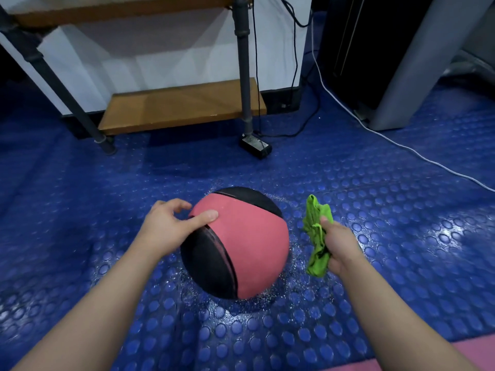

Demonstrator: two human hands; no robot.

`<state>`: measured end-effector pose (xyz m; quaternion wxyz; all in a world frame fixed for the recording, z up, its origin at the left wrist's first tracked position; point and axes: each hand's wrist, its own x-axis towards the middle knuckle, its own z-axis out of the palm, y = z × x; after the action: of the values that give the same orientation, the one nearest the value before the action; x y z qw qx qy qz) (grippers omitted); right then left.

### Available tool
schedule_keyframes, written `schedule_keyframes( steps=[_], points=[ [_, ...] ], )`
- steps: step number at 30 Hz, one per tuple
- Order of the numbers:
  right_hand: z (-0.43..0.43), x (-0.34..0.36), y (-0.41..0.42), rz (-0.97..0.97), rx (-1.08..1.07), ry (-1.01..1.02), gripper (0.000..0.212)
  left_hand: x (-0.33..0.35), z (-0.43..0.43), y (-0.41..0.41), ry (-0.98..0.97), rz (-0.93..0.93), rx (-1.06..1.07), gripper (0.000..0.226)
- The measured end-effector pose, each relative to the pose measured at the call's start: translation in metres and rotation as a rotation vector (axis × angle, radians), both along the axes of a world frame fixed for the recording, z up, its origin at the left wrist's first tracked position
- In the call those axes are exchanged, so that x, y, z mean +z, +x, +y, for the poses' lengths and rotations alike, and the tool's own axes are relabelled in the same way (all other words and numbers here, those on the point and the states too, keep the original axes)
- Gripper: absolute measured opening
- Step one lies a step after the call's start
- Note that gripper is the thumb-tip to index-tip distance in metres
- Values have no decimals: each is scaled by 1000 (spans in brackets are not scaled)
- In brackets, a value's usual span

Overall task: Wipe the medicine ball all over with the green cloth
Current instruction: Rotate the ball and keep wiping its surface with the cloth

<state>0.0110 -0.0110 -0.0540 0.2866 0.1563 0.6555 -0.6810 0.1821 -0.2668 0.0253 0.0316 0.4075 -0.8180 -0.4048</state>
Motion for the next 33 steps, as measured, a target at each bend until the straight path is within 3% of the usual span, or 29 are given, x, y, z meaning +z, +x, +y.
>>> schedule_keyframes(
  steps=[3,9,11,13,17,23,26,30,33],
  points=[
    [-2,1,4,30,23,14,22,2,-2,4,159,32,20,104],
    [-10,4,15,119,80,50,24,-5,17,-8,407,122,127,66],
    [-13,6,20,140,94,58,23,-8,32,-15,385,107,194,88],
    [-14,5,24,144,95,46,24,-9,47,-17,245,101,226,113],
    [-13,2,30,113,33,-35,22,-11,59,-18,54,111,240,106],
    [-12,-4,35,104,-5,-26,22,-3,39,-14,136,132,47,114],
    [-12,-7,41,150,14,23,25,4,24,-13,82,155,-58,102],
    [-7,-4,47,193,12,43,24,-2,25,-17,-37,219,-101,47],
    [-10,4,59,273,-10,102,24,-8,31,-21,-100,224,-124,37]
  ],
)
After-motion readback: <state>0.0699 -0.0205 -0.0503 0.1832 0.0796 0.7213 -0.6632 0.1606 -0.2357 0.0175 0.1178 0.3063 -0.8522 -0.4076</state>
